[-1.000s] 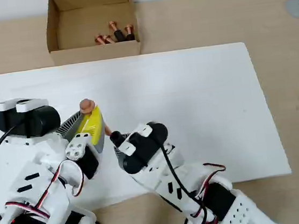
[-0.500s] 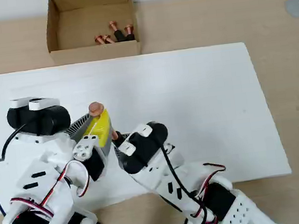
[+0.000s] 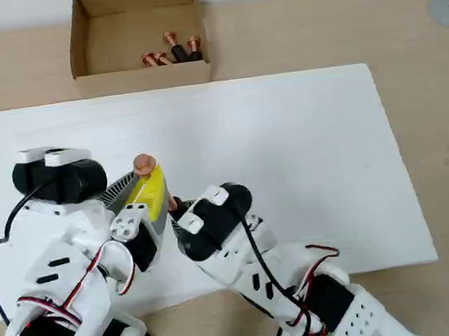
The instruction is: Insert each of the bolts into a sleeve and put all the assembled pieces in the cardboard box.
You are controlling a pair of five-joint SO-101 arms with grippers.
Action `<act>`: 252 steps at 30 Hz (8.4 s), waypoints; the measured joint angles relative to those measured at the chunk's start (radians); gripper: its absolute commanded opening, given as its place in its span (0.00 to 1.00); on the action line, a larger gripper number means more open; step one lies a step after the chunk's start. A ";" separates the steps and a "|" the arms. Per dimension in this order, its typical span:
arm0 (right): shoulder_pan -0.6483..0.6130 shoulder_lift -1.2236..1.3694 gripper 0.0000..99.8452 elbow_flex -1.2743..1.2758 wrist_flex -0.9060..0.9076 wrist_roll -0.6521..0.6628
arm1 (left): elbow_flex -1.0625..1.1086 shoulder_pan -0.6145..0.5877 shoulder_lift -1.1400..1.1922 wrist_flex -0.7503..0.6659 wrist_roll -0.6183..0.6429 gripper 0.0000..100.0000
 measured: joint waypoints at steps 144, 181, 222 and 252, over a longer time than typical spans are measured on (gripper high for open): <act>0.526 3.207 0.13 -2.915 -0.488 0.270 | 0.430 -0.589 0.008 -0.130 -0.181 0.01; 0.529 2.733 0.01 -3.110 0.559 -0.038 | 0.430 -0.589 0.008 0.023 -0.104 0.01; 0.787 0.267 0.01 -0.201 0.213 0.189 | 0.697 -0.595 -0.282 0.117 -0.187 0.01; 0.789 -0.106 0.01 0.192 0.278 0.299 | 0.700 -0.595 -0.282 0.164 -0.187 0.01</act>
